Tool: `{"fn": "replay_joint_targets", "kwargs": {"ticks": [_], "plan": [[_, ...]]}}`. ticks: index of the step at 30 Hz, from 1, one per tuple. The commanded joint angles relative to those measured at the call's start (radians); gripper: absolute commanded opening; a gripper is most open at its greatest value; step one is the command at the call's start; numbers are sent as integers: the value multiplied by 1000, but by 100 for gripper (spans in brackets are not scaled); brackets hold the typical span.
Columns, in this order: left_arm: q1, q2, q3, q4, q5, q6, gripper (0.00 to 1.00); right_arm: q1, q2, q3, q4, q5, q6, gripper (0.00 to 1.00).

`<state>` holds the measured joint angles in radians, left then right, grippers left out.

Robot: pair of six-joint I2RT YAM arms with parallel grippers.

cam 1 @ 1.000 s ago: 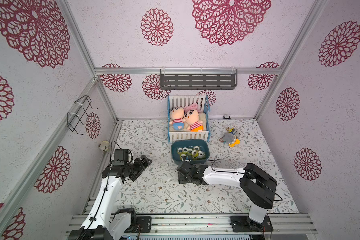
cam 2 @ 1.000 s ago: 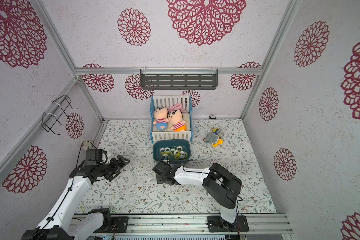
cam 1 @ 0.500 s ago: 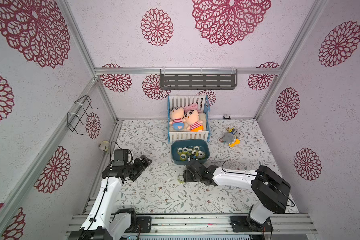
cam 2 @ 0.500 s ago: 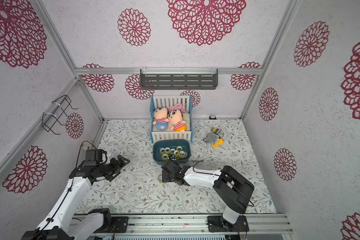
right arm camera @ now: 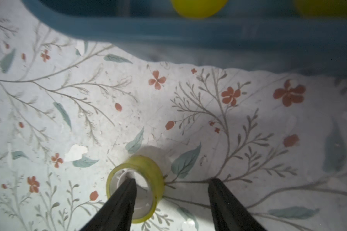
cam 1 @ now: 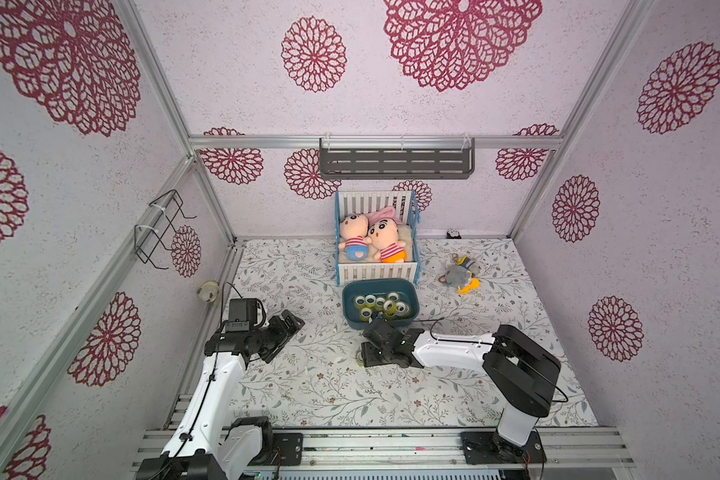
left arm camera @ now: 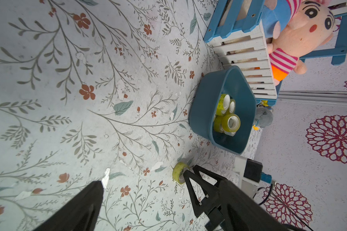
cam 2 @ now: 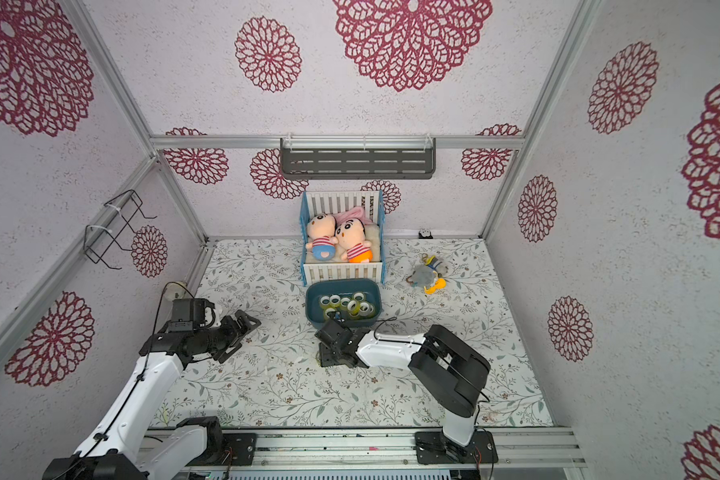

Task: Put the transparent tape into the storage box
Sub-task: Pick up the tape at the center of the board, then place the tape in the storage box.

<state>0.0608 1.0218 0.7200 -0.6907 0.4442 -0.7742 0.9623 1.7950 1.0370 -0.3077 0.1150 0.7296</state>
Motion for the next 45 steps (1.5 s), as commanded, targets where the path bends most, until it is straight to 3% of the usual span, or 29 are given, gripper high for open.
{"fn": "replay_joint_targets", "kwargs": {"ticks": [1, 6, 11, 16, 20, 23, 29, 34, 37, 45], "plan": [[-13, 13, -17, 35, 14, -4, 97, 9, 28, 42, -86, 78, -6, 64], [-100, 35, 6, -8, -36, 3, 97, 11, 32, 59, -179, 188, 40, 59], [-198, 34, 24, -31, -107, -21, 97, 15, 35, 41, -274, 286, 52, 41], [-208, 8, 26, -27, -126, -63, 97, 19, 12, -24, -230, 274, 36, 21], [-210, -11, 26, -27, -130, -77, 97, 19, -50, -104, -149, 259, 65, 15], [-210, -12, 15, -38, -123, -69, 97, 15, -139, -171, -97, 269, 95, 0], [-280, -4, 77, -59, -135, -55, 97, 0, -386, -196, -93, 332, 65, 0], [-335, 3, 123, 25, -135, -80, 97, -125, -500, -125, -62, 200, -53, 0], [-335, 13, 139, 76, -150, -98, 97, -186, -437, -32, -72, 129, -106, 0], [-323, 16, 183, 142, -291, -95, 97, -197, -46, 293, -115, 50, -159, 0]]}}
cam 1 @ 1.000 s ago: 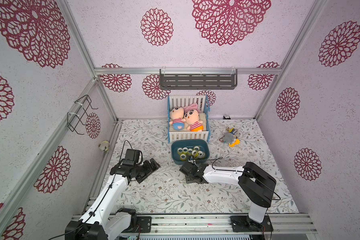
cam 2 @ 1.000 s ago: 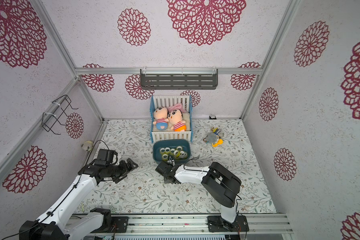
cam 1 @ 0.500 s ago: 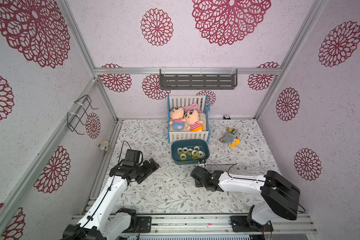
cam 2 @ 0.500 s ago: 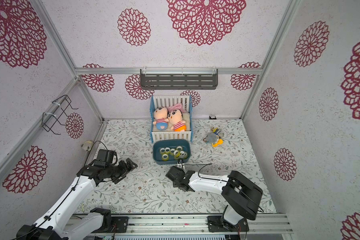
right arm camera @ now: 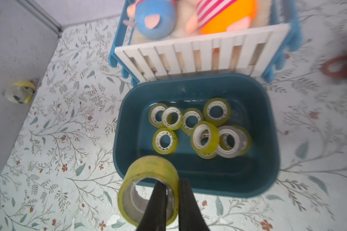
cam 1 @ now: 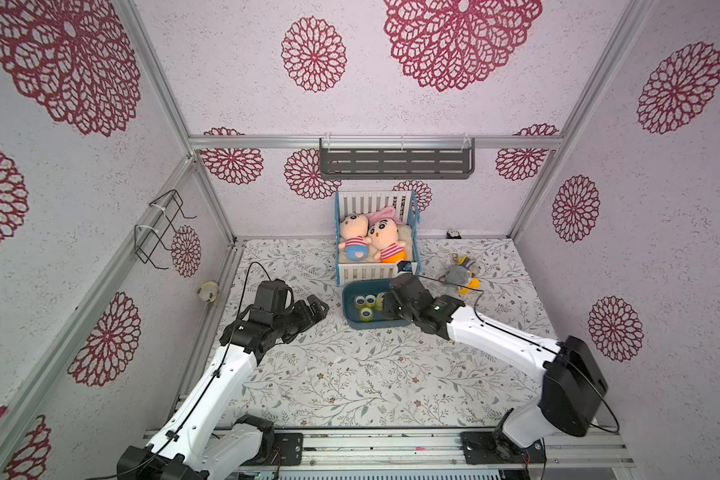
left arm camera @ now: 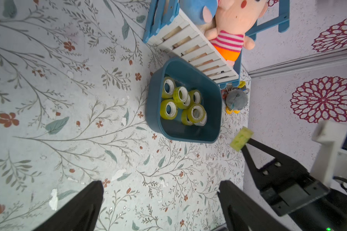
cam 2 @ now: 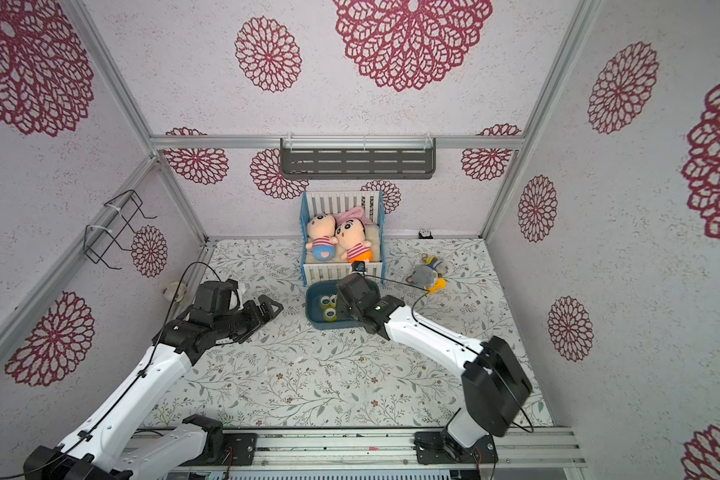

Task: Put the transparent tape into the storage box
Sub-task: Place the tape in the storage box.

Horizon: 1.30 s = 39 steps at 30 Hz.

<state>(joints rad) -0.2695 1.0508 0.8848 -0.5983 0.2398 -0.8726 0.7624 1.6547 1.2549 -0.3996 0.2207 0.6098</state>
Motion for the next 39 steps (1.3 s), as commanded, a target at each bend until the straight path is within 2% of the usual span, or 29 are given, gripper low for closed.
{"fn": "replay_joint_targets", "kwargs": {"ticks": [1, 7, 12, 13, 16, 18, 24, 25, 30, 36, 39], "plan": [[12, -24, 9, 60, -95, 4, 97, 2, 135, 109, -34, -58, -37, 0], [36, -46, -28, 73, -86, 35, 97, 3, 355, 312, -96, -64, -40, 0], [48, -36, -46, 44, -95, 65, 97, 5, 406, 341, -103, -83, -40, 0], [49, -35, -53, 49, -94, 64, 97, 6, 408, 338, -100, -90, -40, 5], [52, -29, -67, 67, -84, 52, 97, 8, 410, 332, -101, -110, -52, 41], [52, -18, -67, 72, -76, 44, 97, 11, 391, 323, -101, -107, -52, 54], [52, -12, -44, 83, -71, 54, 97, 9, 208, 278, -64, -49, -64, 72], [52, -18, -39, 89, -85, 69, 97, 9, 172, 269, -60, -31, -73, 79], [49, -128, -91, 208, -242, 148, 97, 4, -102, 88, 33, 94, -129, 99], [49, -296, -281, 461, -548, 283, 97, -20, -405, -237, 143, 247, -191, 99], [49, -311, -320, 480, -704, 387, 97, -38, -546, -382, 157, 381, -205, 99]]}}
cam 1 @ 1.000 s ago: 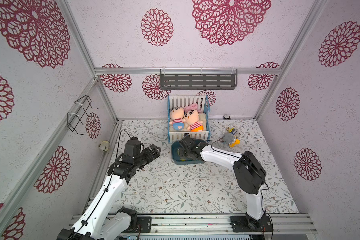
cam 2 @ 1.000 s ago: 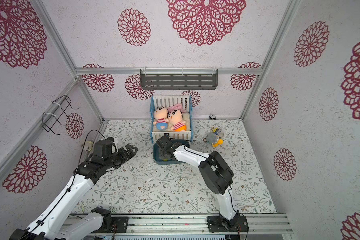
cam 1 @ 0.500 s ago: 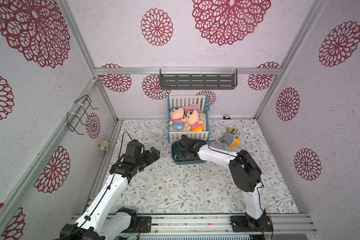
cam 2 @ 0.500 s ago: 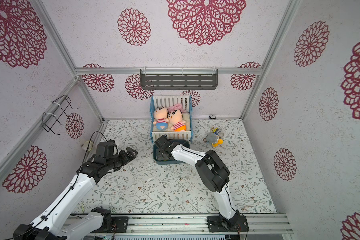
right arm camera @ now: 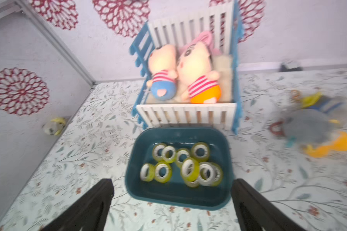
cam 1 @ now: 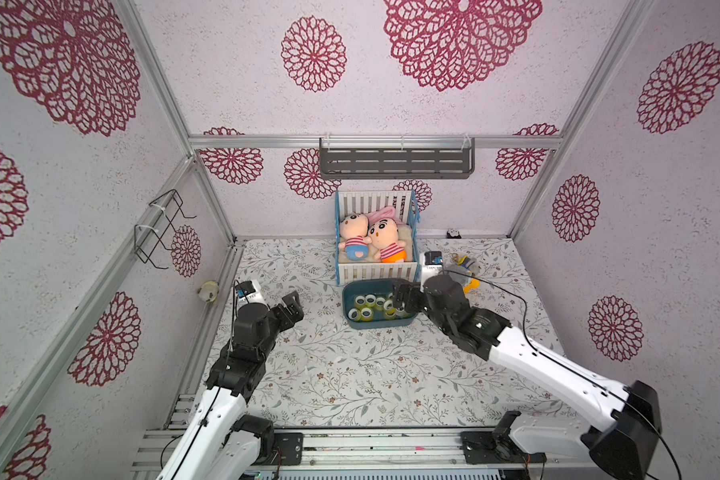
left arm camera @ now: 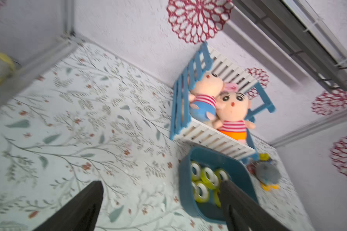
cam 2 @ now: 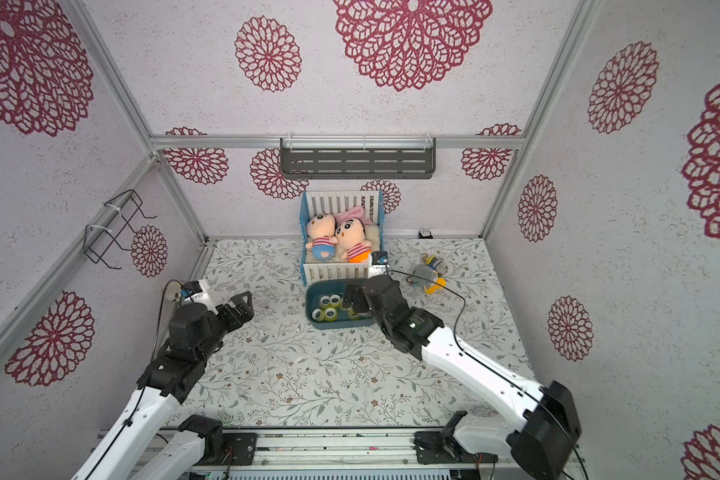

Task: Put the transparent tape into the storage box
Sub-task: Place the tape in the storage box, then reset both arms

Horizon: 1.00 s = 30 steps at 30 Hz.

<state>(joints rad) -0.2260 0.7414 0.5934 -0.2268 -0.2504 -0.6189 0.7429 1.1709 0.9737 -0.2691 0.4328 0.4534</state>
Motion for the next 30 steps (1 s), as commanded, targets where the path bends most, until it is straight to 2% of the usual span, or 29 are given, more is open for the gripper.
{"fn": "replay_joint_targets", "kwargs": {"ticks": [1, 5, 7, 9, 14, 16, 20, 22, 25, 28, 30], "plan": [[5, 4, -34, 109, -248, 170, 97, -28, -103, -141, 41, 202, -64, 99], [11, 44, -92, 225, -394, 327, 97, -65, -253, -342, 202, 363, -232, 99], [27, 79, -126, 310, -427, 378, 97, -88, -302, -428, 292, 418, -299, 99], [53, 127, -161, 394, -413, 408, 97, -135, -336, -509, 381, 420, -341, 99], [100, 218, -292, 675, -376, 443, 97, -255, -355, -622, 548, 411, -348, 99], [120, 251, -333, 774, -343, 443, 97, -314, -355, -674, 649, 377, -363, 99], [156, 343, -397, 982, -284, 442, 97, -404, -345, -804, 907, 196, -423, 99], [166, 407, -401, 1066, -302, 447, 97, -436, -334, -840, 976, 173, -409, 99], [191, 499, -381, 1162, -266, 447, 97, -472, -315, -901, 1100, 152, -400, 99], [198, 577, -321, 1155, -274, 505, 97, -510, -277, -936, 1174, 108, -379, 99], [220, 619, -316, 1199, -206, 521, 97, -527, -235, -946, 1218, 86, -373, 99]]}}
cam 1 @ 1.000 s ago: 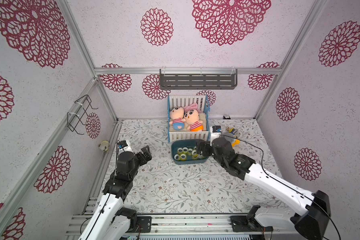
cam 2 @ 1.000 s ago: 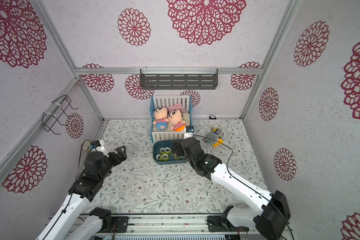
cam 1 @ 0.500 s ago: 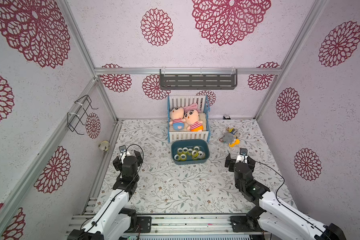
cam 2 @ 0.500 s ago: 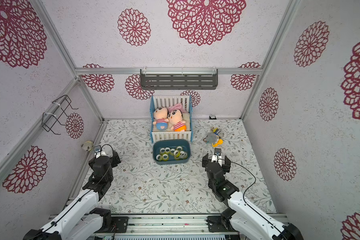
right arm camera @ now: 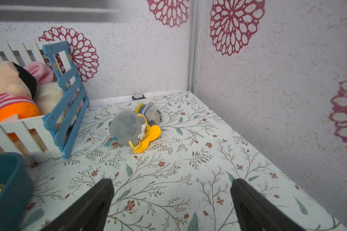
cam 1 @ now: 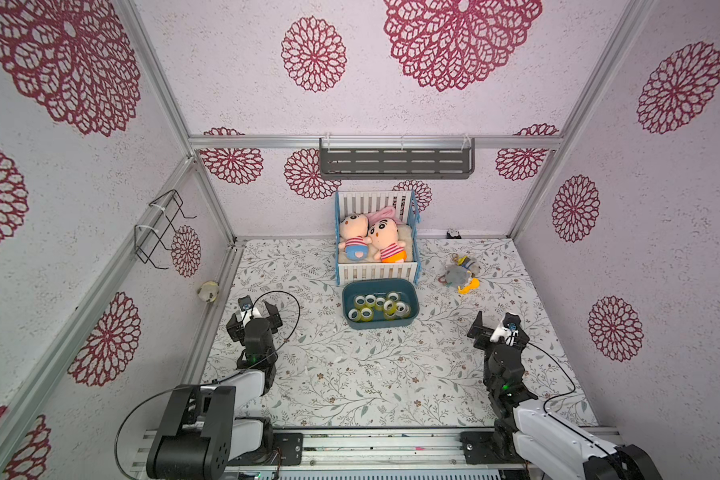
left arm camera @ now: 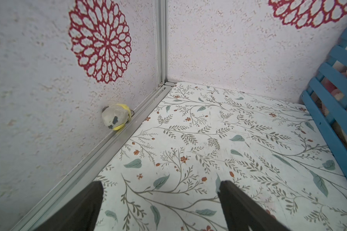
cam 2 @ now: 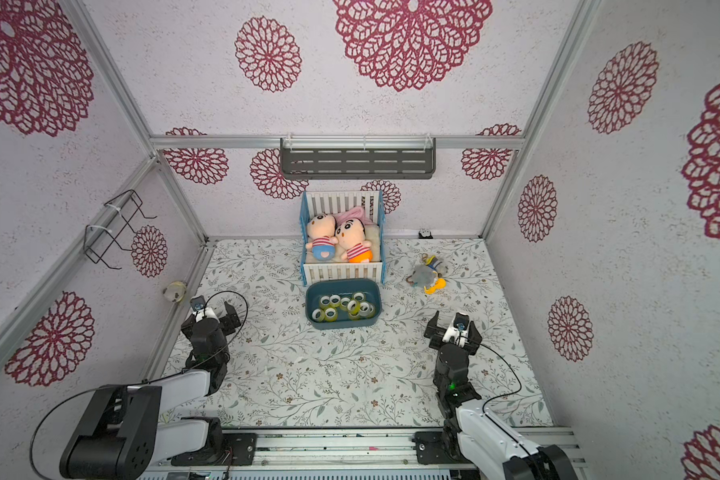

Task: Put the transparent tape into the storage box
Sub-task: Reset both arms

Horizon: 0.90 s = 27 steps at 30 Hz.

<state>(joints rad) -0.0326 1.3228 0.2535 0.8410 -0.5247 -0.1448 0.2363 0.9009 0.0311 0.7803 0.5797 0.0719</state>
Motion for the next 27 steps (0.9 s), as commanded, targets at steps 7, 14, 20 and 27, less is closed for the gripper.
{"fn": "replay_joint_targets", "kwargs": {"ticks": [7, 14, 20, 27], "plan": [[65, 252, 20, 353, 120, 51, 97, -36, 228, 41, 321, -108, -29, 99], [98, 219, 142, 69, 241, 45, 97, -45, 441, 106, 521, -170, -113, 99], [110, 230, 154, 65, 257, 40, 97, -91, 594, 86, 707, -228, -102, 99], [153, 228, 175, 20, 347, 16, 97, -117, 636, 153, 615, -266, -79, 99]]}}
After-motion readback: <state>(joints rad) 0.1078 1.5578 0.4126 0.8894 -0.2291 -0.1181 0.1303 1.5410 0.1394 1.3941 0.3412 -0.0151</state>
